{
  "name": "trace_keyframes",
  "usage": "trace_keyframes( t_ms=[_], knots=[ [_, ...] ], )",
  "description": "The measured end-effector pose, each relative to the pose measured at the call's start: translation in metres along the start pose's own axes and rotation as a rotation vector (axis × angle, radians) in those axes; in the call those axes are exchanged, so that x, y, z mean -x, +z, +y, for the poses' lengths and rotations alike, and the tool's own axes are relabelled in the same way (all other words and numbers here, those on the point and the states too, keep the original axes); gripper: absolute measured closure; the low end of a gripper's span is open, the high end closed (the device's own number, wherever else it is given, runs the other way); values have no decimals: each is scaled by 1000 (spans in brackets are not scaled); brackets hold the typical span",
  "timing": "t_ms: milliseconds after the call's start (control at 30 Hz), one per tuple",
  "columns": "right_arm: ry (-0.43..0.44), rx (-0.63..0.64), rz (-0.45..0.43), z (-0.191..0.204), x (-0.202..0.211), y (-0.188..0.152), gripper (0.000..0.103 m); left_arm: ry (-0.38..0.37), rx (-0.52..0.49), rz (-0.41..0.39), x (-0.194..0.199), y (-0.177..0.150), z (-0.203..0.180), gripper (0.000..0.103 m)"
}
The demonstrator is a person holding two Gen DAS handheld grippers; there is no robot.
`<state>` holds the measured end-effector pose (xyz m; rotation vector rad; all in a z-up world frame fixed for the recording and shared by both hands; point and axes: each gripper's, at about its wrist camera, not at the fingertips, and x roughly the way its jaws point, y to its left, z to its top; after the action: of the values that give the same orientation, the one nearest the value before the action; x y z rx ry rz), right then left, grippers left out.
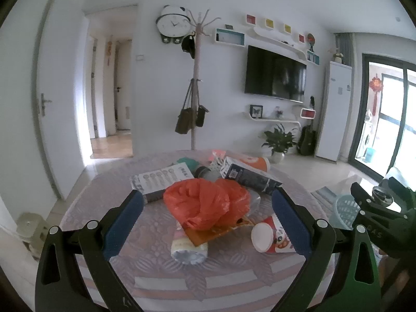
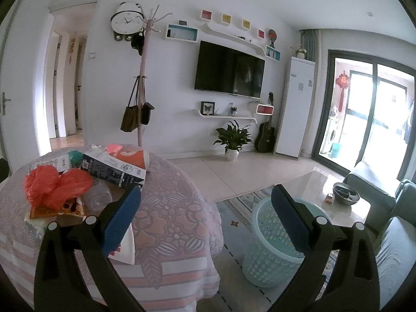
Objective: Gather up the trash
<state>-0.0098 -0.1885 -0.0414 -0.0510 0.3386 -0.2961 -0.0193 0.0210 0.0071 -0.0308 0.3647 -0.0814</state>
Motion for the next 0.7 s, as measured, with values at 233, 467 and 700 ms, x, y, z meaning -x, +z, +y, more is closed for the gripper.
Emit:
trace_keyframes(
  t_ms=[233, 467, 700],
  knots=[
    [2, 4, 5, 3, -1, -1, 7, 1, 4, 5, 10, 3, -4, 7],
    [7, 1, 7, 1, -2, -2, 7, -23, 24, 8, -4, -3, 2, 7],
    [17, -3, 13, 0, -3, -3, 7, -27, 28, 11, -8, -7, 6, 7]
  ],
)
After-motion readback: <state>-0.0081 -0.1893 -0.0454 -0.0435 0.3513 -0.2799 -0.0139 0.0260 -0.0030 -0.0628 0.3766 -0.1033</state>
